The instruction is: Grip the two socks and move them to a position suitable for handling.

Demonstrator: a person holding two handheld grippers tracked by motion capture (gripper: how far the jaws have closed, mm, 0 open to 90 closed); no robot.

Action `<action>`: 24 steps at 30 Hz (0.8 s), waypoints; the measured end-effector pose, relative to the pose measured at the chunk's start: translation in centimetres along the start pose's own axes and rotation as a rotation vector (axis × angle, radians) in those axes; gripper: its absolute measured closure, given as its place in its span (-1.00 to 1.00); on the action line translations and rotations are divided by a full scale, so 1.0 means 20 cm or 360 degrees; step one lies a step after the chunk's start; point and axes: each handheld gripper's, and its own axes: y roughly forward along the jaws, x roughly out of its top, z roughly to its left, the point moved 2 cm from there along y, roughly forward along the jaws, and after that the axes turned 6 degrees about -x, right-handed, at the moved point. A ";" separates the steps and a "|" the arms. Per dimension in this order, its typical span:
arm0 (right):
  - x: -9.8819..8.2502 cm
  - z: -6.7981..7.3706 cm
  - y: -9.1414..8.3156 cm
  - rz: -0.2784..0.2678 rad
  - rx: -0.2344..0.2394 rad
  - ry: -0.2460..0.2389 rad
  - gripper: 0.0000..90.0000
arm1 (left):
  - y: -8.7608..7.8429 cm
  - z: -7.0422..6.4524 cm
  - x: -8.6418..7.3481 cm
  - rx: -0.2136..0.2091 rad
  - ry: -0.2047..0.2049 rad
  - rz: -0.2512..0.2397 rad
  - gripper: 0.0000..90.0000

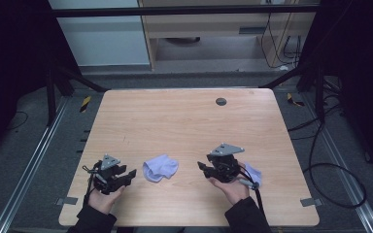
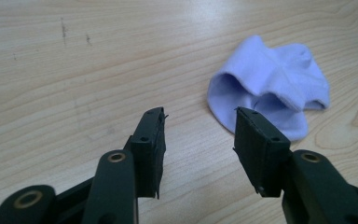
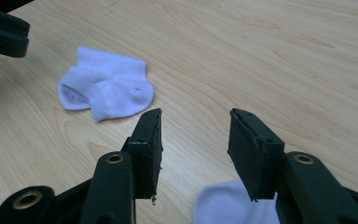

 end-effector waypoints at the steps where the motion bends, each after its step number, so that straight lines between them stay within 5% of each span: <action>1: 0.01 0.01 0.02 0.0003 0.0009 -0.0008 0.24 | 0.00 0.00 0.00 -0.0004 -0.0003 0.0004 0.18; 24: 0.01 0.36 0.37 0.0144 0.0208 -0.0242 0.46 | 0.16 -0.10 0.01 -0.0066 0.0074 0.0059 0.32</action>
